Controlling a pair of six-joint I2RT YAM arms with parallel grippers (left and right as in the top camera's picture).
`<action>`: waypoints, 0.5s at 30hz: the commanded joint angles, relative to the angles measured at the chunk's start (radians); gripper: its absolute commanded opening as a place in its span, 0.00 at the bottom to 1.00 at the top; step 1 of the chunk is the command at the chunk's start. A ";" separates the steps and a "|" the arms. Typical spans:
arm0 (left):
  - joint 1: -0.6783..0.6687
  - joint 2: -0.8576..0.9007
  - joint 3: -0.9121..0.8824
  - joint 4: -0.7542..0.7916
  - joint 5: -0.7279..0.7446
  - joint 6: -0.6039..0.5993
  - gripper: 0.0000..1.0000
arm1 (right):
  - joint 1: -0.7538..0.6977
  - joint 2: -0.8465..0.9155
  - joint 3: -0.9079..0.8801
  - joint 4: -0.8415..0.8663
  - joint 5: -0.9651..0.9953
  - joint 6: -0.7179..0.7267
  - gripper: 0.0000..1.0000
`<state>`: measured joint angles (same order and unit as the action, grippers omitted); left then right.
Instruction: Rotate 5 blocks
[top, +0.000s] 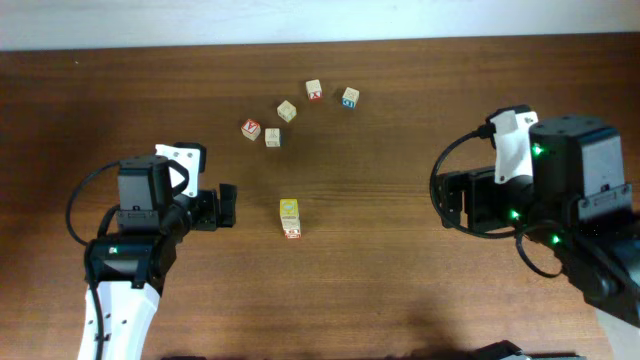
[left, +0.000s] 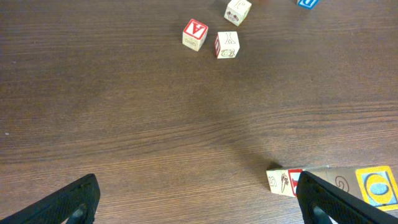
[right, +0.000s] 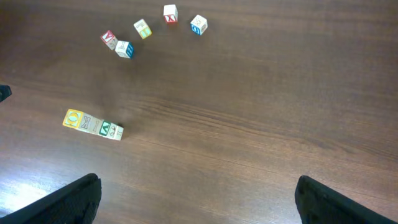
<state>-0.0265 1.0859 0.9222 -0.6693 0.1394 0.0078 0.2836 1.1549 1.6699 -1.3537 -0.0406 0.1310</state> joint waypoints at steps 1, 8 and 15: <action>0.003 -0.016 0.018 0.001 -0.017 0.008 0.99 | -0.005 -0.107 0.018 -0.044 0.054 0.004 0.99; 0.003 -0.016 0.018 0.001 -0.017 0.008 0.99 | -0.005 -0.227 0.018 -0.177 0.053 0.004 0.99; 0.003 -0.016 0.018 0.001 -0.017 0.008 0.99 | -0.005 -0.226 0.017 -0.167 0.178 0.004 0.99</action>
<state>-0.0265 1.0832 0.9230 -0.6697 0.1295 0.0078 0.2840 0.9264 1.6756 -1.5261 0.0463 0.1307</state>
